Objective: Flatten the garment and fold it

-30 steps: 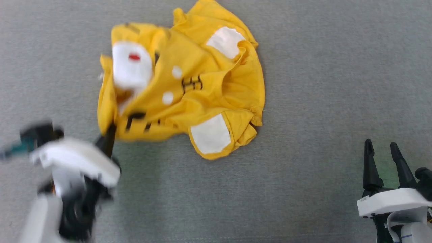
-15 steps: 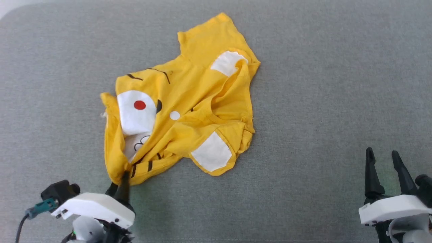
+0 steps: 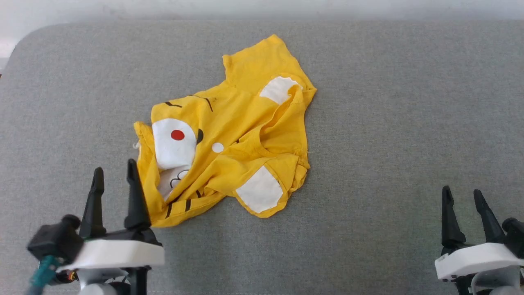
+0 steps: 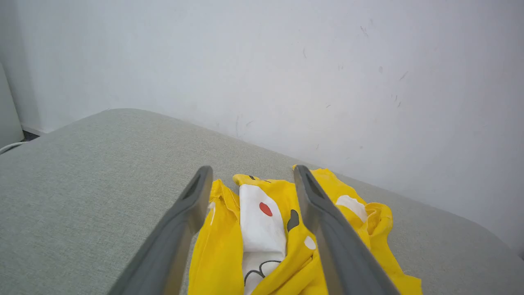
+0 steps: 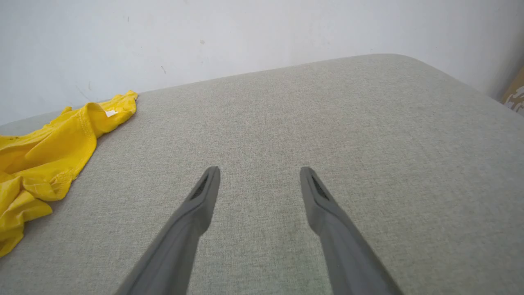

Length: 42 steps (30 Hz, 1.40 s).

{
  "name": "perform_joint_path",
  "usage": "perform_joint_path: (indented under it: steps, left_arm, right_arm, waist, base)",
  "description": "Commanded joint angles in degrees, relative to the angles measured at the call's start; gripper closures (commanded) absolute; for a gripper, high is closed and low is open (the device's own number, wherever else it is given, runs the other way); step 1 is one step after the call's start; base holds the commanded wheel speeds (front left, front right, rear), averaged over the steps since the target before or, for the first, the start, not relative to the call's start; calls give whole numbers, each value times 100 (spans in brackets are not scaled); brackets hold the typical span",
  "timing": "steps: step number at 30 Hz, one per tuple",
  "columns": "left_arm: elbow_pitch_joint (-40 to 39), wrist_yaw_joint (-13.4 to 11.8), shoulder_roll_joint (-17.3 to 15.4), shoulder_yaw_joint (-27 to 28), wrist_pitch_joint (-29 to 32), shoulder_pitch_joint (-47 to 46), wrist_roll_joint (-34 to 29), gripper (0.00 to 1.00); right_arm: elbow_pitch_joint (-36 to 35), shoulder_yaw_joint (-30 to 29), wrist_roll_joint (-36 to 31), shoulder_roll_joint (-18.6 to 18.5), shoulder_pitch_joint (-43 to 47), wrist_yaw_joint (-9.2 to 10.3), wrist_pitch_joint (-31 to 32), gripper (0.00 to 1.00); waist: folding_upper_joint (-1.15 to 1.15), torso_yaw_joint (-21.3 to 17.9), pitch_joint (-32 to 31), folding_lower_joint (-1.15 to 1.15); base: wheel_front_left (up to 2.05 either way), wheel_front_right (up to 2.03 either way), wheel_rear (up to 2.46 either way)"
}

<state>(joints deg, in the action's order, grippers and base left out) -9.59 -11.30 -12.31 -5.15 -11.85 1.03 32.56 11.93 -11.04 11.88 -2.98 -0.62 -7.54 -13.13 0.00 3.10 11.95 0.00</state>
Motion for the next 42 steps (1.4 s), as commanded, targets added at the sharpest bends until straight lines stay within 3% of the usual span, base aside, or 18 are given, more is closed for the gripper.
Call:
perform_joint_path:
  steps: [1, 6, 9, 24, 32, 42]
  left_arm:
    - [36, 12, -74, -117, -175, 18, -446, 0]
    - [62, -54, -62, -353, -309, 148, -1606, 0]
    - [-3, -33, 156, -272, -312, 311, -1894, 0]
    - [71, 484, 688, 171, -314, 541, -2265, 0]
    - [122, 670, 856, 170, -314, 363, -2319, 0]
    - [256, 792, 932, 111, -315, 87, -2250, 0]
  right_arm:
    - [-38, -2, -49, 11, 80, 5, 13, 0]
    - [-89, 22, -63, 11, 160, 5, 39, 0]
    - [-126, 22, -64, 11, 215, 5, 62, 0]
    - [-587, 260, -251, 11, 72, 5, 469, 0]
    - [-1044, 994, -462, 11, -1121, 5, 1828, 0]
    - [-345, 1672, -272, -152, -2058, 5, 4282, 0]
  waist:
    - [0, -25, -35, 0]
    - [0, -81, -112, 0]
    - [0, -90, -180, 0]
    - [0, 187, -342, 0]
    - [0, 441, -81, 0]
    - [0, 903, 151, 0]
  base:
    - [0, 0, 0]
    - [0, 0, 0]
    - [0, 0, 0]
    - [0, 0, 0]
    - [0, 0, 0]
    - [0, 0, 0]
